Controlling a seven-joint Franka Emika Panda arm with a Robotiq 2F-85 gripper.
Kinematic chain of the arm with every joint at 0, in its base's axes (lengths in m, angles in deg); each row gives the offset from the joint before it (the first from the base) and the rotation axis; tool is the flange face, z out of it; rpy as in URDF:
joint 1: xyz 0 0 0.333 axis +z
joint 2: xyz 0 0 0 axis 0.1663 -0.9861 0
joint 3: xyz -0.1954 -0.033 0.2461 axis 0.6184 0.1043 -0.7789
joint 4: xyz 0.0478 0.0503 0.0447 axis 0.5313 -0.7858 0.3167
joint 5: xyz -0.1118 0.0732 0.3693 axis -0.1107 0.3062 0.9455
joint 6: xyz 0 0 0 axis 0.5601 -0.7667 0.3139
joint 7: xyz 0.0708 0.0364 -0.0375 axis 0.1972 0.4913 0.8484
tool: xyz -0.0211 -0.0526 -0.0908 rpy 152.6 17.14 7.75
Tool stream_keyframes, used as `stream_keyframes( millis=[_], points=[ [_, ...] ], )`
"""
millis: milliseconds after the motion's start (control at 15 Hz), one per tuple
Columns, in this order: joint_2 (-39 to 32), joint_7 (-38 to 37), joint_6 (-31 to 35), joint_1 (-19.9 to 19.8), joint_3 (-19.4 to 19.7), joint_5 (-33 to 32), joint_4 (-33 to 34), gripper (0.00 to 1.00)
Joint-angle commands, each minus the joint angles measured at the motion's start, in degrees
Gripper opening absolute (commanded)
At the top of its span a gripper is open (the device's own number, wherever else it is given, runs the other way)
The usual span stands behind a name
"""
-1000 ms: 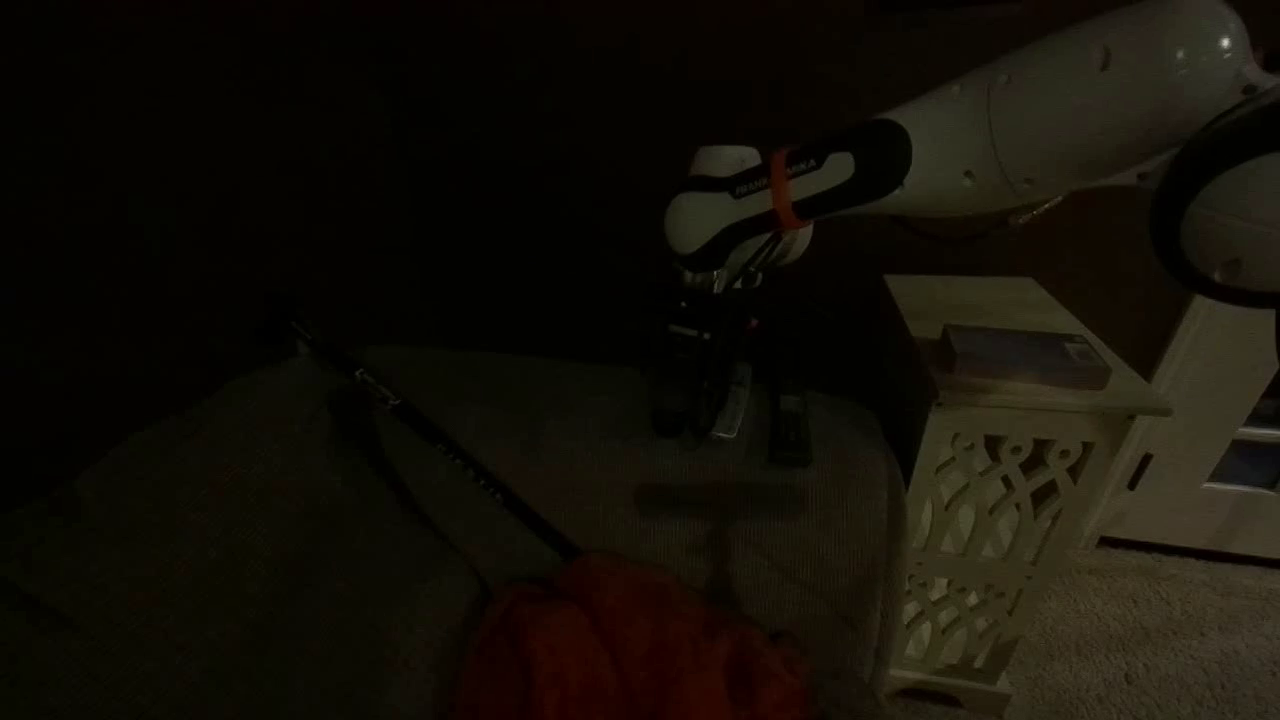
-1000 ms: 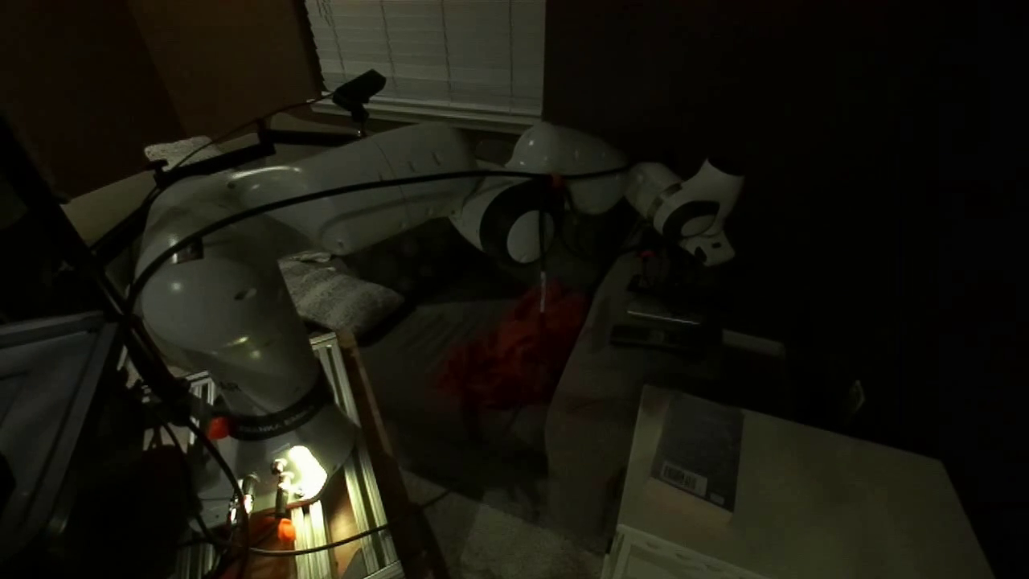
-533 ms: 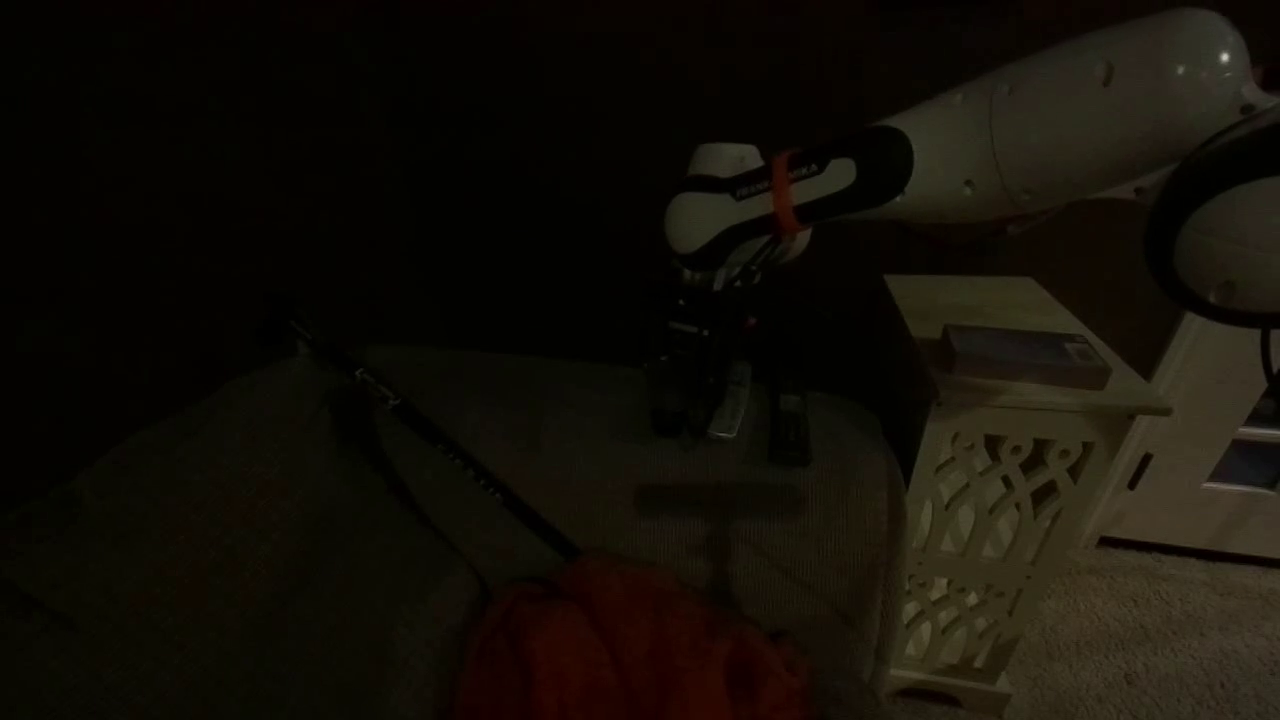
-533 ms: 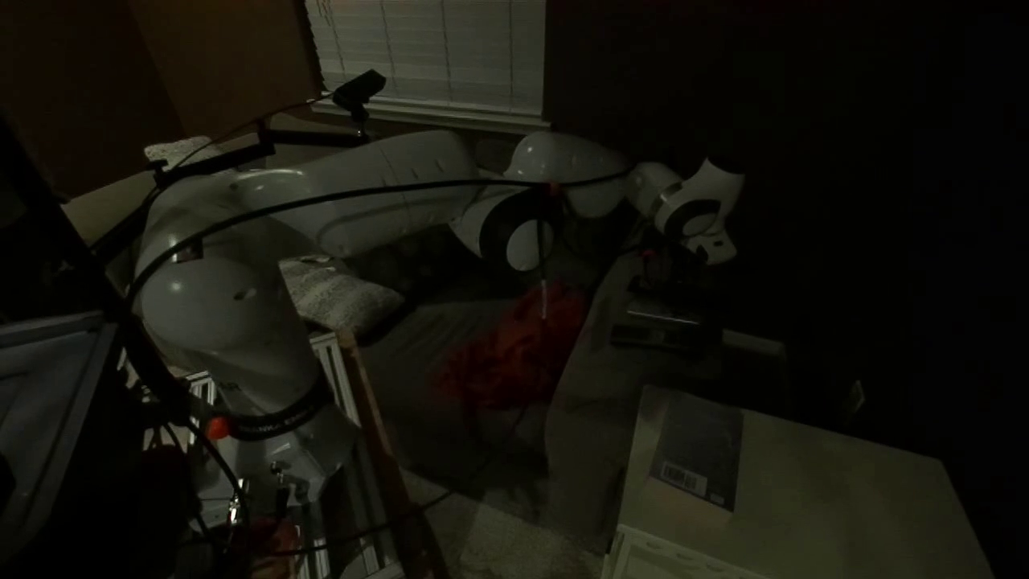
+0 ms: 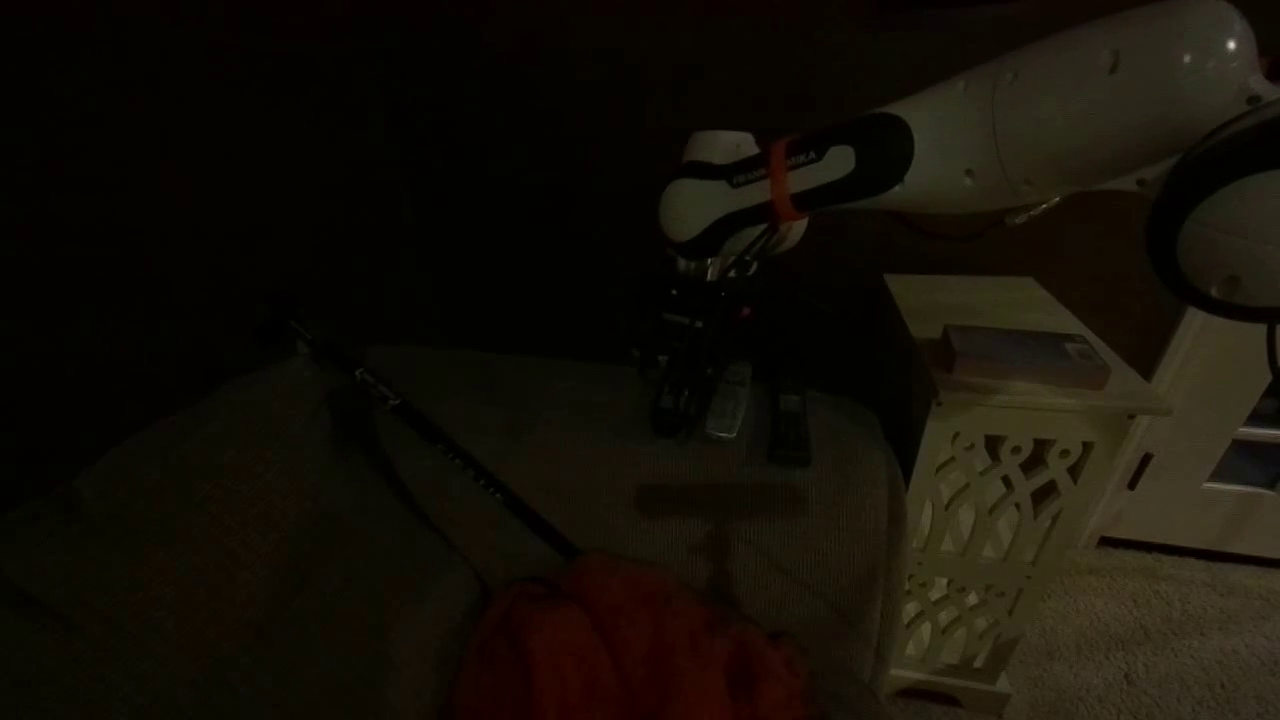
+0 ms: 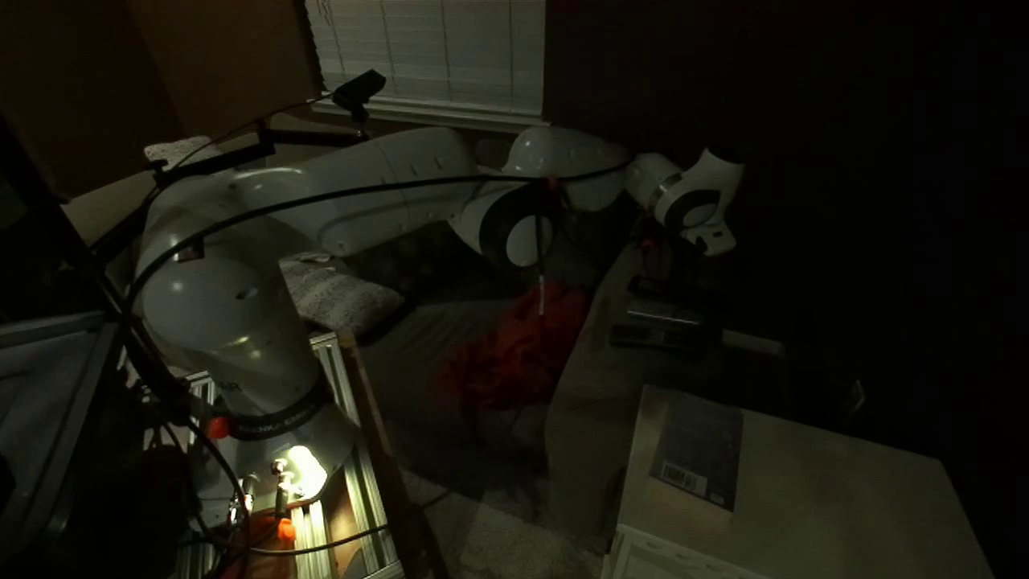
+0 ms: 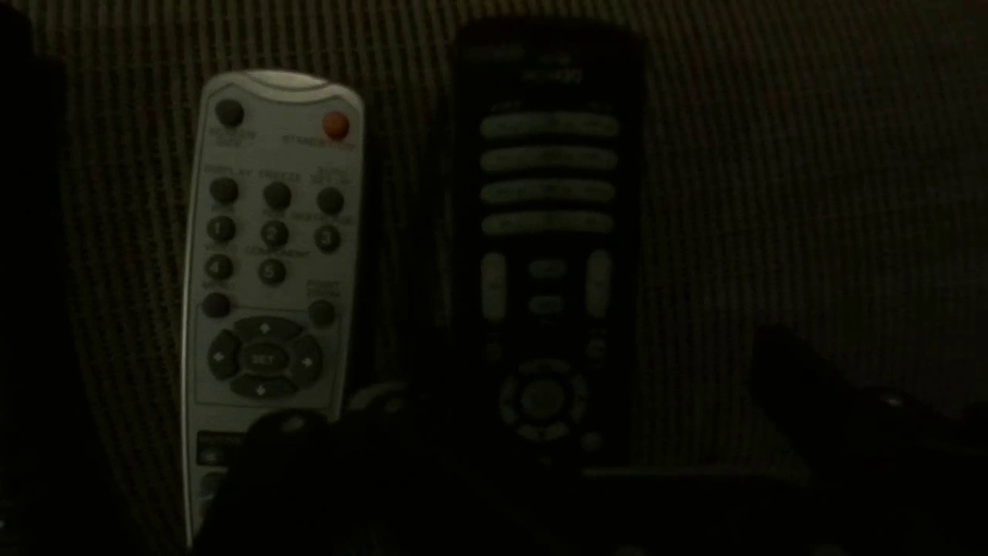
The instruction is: Put the remote on the arm rest
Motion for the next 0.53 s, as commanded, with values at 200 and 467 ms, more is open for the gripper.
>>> stream_keyframes(
  millis=[200,467],
  points=[
    [5.1,0.2,-3.3,1.6,1.5,-1.4,0.6,1.00],
    [5.7,6.3,-3.2,0.9,0.0,-0.1,0.5,1.00]
  ],
)
